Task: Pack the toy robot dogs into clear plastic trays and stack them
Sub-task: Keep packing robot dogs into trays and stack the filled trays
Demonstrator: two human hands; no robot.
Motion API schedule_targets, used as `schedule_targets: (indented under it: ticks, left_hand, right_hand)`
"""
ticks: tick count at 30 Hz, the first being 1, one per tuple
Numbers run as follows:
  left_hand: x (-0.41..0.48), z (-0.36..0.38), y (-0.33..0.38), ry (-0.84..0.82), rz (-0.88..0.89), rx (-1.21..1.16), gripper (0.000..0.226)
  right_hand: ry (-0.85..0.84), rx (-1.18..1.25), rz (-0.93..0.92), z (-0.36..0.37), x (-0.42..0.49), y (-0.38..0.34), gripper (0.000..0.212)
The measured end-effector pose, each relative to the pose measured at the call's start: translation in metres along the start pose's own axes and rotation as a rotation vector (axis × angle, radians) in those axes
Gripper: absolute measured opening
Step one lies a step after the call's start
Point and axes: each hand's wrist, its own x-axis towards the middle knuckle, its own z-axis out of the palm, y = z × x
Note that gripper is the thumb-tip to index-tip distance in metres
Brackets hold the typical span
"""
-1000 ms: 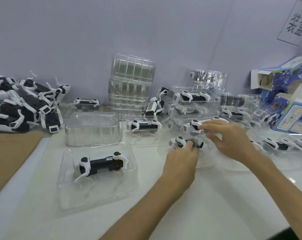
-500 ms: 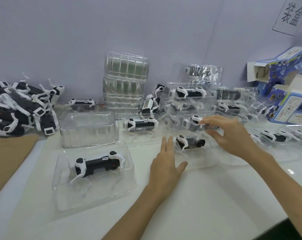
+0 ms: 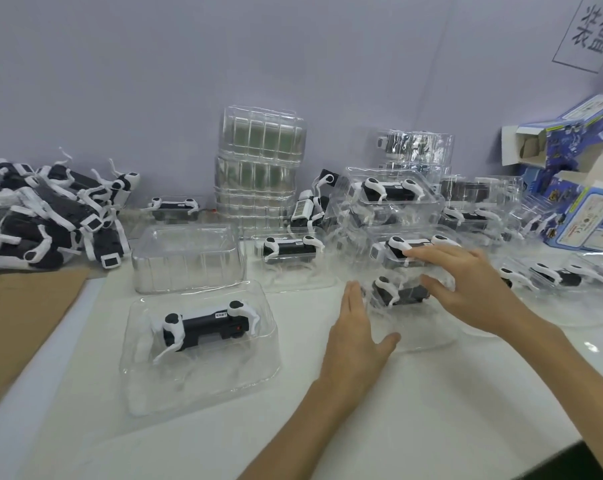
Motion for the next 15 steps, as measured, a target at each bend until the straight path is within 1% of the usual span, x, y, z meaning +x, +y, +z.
schedule_targets:
  ticks: [4,7,10,13,15]
  left_hand:
    - [-0.007,-0.007,-0.006,-0.032,0.018,0.025,0.097]
    - [-0.013,-0.009,-0.007,-0.028,0.037,0.059,0.093]
    - [-0.021,-0.011,-0.008,-0.046,0.050,0.074,0.090]
    - [-0.031,-0.017,-0.006,-0.082,0.034,0.098,0.087]
    - [-0.043,-0.025,-0.004,-0.125,0.033,0.121,0.082]
  right_hand:
    - [-0.007,-0.022,-0.009,-0.001,-0.006,0.001,0.058]
    - [0.022,-0.031,-0.036,-0.001,-0.008,-0.003,0.065]
    - [0.016,-0.013,-0.014,-0.005,-0.008,-0.009,0.068]
    - [0.038,0.025,-0.016,-0.010,-0.009,-0.019,0.066]
    - [0.118,0.091,-0.044,-0.012,-0.007,-0.033,0.056]
